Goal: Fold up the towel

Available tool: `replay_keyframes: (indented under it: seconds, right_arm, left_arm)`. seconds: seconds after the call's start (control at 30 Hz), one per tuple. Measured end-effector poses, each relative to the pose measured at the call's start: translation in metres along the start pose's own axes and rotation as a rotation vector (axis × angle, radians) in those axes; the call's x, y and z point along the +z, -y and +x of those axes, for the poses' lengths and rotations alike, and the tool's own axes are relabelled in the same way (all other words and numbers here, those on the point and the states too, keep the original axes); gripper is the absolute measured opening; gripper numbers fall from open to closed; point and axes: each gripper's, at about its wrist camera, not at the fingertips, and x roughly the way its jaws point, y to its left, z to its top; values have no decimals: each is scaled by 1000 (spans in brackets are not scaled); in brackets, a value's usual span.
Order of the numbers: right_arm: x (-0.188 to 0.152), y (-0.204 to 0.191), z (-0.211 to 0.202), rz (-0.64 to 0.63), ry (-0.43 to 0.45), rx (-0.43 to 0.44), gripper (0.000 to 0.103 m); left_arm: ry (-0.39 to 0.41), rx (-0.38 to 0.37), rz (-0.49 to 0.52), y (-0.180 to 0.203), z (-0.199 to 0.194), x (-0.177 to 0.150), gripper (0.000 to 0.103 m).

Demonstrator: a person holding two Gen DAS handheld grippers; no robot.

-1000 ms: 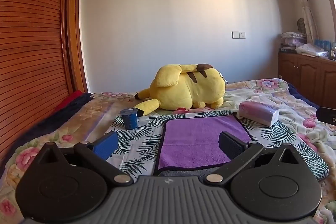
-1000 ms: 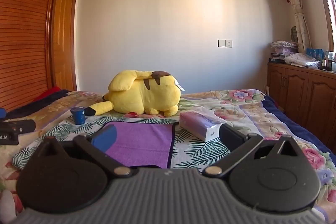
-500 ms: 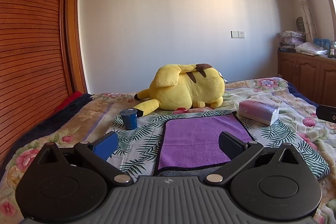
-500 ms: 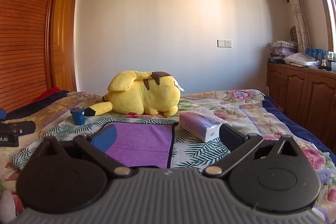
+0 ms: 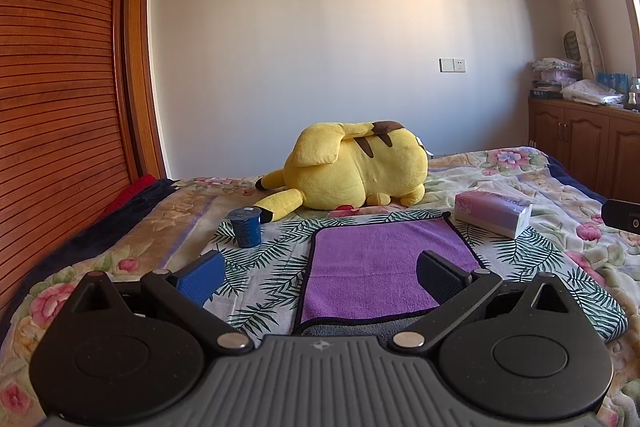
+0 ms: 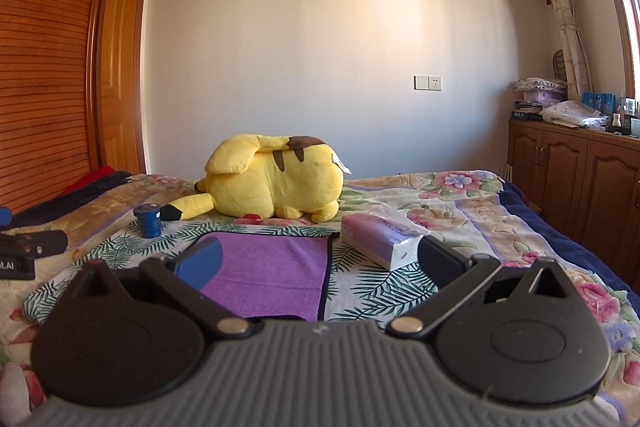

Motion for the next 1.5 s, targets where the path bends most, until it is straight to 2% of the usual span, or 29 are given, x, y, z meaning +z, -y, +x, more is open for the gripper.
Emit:
replay_keyframes:
  seconds: [1.5]
  right_arm:
    - [-3, 2, 5, -6, -14, 2, 103]
  left_arm:
    - [-12, -8, 12, 5, -4, -5, 103]
